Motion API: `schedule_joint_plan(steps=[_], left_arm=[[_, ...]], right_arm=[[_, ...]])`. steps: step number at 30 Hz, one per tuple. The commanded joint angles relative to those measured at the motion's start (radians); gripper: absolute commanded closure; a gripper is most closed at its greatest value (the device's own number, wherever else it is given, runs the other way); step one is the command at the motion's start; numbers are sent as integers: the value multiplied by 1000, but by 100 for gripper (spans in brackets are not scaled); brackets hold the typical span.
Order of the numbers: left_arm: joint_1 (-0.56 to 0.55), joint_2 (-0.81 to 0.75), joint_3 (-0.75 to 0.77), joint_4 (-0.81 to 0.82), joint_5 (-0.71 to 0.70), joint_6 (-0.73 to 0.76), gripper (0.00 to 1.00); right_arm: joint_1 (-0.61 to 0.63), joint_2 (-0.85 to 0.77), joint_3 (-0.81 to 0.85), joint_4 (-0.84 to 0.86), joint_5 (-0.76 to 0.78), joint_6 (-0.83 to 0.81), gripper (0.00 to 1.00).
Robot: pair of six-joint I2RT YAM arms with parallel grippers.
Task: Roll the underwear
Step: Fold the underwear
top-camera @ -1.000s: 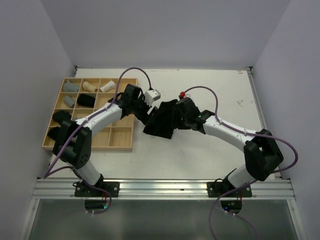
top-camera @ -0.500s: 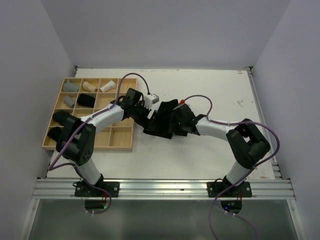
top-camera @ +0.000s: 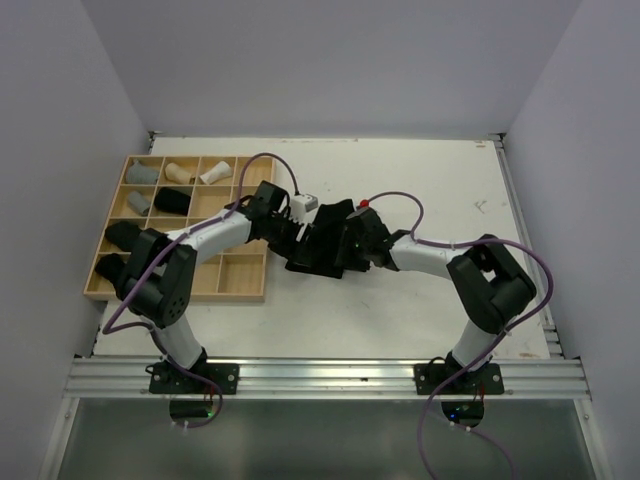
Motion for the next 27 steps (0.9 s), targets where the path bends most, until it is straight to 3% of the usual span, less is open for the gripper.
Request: schedule_joint_plan(steps=[1, 9, 14, 27], left_arm=[[-20, -15, 1, -8, 17, -37, 31], [-21, -11, 3, -25, -27, -41, 40], [8, -34, 1, -49, -8, -23, 29], [51, -123, -20, -134, -46, 83, 31]], right_arm=[[-1, 19, -21, 28, -21, 18, 60], [-1, 14, -38, 33, -36, 15, 65], [-1, 17, -37, 21, -48, 9, 64], [-1, 31, -24, 4, -57, -8, 64]])
